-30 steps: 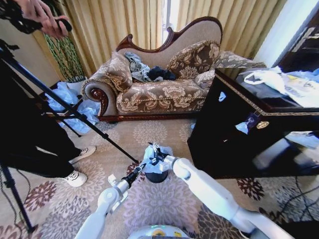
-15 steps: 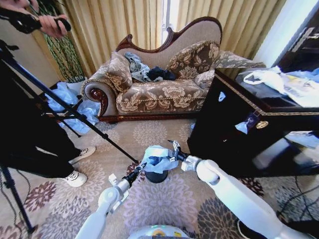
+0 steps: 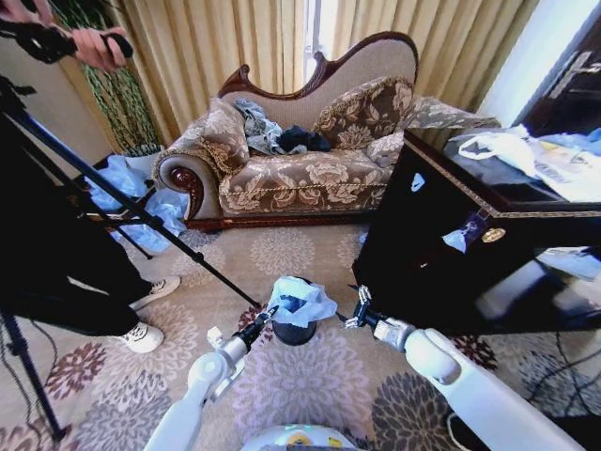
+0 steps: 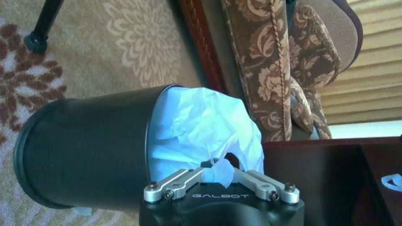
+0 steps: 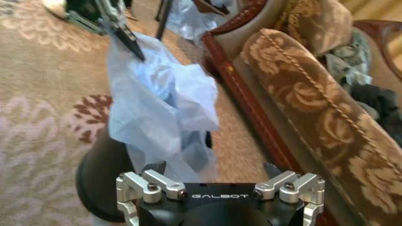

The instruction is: Place a garbage bag over the trash bin.

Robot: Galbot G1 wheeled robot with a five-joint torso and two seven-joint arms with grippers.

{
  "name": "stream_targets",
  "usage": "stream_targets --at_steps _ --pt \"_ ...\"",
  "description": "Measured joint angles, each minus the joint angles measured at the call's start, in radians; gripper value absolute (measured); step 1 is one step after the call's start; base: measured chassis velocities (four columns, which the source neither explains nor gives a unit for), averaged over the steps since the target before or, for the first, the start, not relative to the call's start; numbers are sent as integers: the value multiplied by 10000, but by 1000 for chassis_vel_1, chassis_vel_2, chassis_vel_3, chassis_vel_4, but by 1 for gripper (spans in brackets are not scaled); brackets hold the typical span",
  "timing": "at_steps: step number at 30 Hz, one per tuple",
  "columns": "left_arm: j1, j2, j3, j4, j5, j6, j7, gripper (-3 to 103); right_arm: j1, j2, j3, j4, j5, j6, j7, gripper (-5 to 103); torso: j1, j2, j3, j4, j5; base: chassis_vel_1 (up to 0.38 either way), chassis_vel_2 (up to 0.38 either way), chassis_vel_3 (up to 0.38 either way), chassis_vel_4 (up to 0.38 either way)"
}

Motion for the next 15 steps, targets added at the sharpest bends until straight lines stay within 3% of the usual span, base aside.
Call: stream_targets --at_steps 11,15 --pt "-29 -9 93 -46 49 -5 -11 0 2120 175 -2480 -1447 -100 594 -909 100 2 0 1 2 -1 0 0 0 0" --pt "-33 7 112 -49 56 -3 -11 0 2660 178 -2933 -1663 43 606 -1191 103 2 0 1 1 2 0 0 0 0"
